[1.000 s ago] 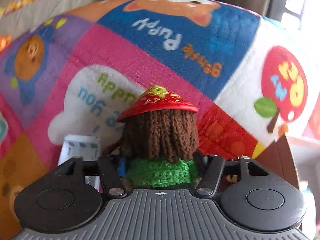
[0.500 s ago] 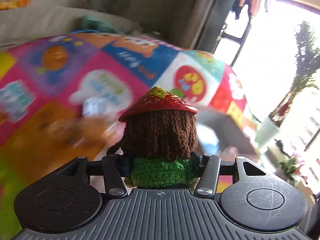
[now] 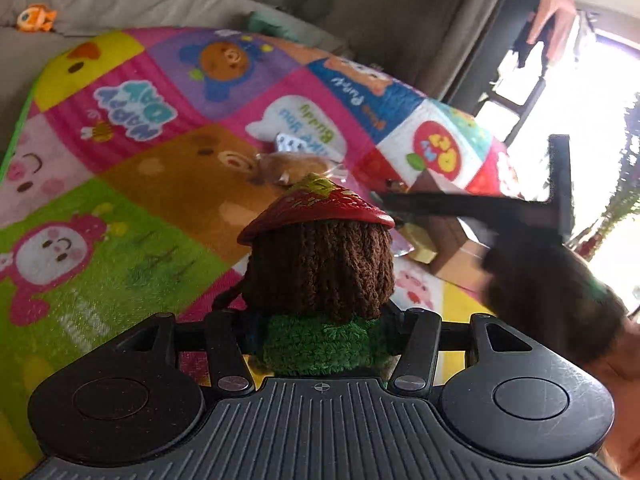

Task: Organize objects
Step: 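Grasp the crocheted doll with the left tool and lift it, then lower the doll into the pink box with the left tool while the right tool grasps the Volcano card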

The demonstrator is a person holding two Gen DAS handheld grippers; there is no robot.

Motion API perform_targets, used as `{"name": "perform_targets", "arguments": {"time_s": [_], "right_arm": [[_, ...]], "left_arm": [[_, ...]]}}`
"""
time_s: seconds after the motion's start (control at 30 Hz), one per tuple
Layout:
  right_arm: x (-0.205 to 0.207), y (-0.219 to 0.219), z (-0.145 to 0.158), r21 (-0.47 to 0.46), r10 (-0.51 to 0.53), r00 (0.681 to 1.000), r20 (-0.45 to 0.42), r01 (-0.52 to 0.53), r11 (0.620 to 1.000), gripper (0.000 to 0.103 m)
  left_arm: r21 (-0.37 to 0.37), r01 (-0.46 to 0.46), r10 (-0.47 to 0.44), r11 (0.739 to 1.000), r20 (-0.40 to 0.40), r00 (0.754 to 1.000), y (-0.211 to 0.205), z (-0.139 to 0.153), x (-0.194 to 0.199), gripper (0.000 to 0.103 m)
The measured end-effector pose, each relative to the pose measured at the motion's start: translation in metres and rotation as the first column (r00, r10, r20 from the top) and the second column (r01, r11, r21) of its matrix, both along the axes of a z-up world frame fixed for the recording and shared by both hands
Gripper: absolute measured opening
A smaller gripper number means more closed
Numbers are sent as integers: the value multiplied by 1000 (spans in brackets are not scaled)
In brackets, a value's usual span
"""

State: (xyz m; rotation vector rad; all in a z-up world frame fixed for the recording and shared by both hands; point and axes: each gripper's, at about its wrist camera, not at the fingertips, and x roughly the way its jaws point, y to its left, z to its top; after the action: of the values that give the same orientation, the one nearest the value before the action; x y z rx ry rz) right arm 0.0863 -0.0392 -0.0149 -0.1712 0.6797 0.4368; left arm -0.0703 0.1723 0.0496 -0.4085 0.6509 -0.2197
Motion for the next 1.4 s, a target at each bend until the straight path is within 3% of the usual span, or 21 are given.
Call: {"name": "perform_targets", "arguments": {"time_s": [0.2,0.23,0.27,0.3,0.37,0.63,0.83,1.0,1.1,1.3,1.4], "right_arm": [[36,26,-27,-13,34,985,-170,-36,999,61],[36,28,-30,-24,38,983,-182,-43,999,59],[34,31,-33,-35,46,981,-189,-54,998,50],[29,31,-34,-50,51,983,-176,-61,997,44],[18,26,-32,-62,66,983,-169,-78,995,43],[-69,-47,-1,37,92,988,-125,-88,995,43],[-152,-131,10,60,-61,998,19,59,996,43],[-187,-193,16,165,-255,960,118,234,958,43],[-196,-216,15,214,-312,936,163,275,937,43],[-205,-235,5,233,-330,920,213,280,931,43],[-207,-245,-2,243,-344,916,204,293,925,43]], "left_arm": [[-27,49,-49,998,-2,999,0,-11,-1,58],[-30,52,-52,998,-6,999,-1,-13,-1,58],[-32,54,-54,998,-10,998,-1,-14,-1,58],[-33,55,-55,998,-15,998,-2,-16,-1,58],[-35,59,-60,998,-27,998,-3,-19,1,58],[-5,141,-141,990,-66,988,-30,-22,2,58],[11,250,-249,968,-59,967,-73,2,13,58],[67,347,-348,936,13,937,-138,51,62,58],[77,370,-373,926,16,928,-187,64,113,58],[120,378,-378,918,-25,926,-276,39,208,58],[133,334,-328,933,-69,942,-295,17,236,59]]}}
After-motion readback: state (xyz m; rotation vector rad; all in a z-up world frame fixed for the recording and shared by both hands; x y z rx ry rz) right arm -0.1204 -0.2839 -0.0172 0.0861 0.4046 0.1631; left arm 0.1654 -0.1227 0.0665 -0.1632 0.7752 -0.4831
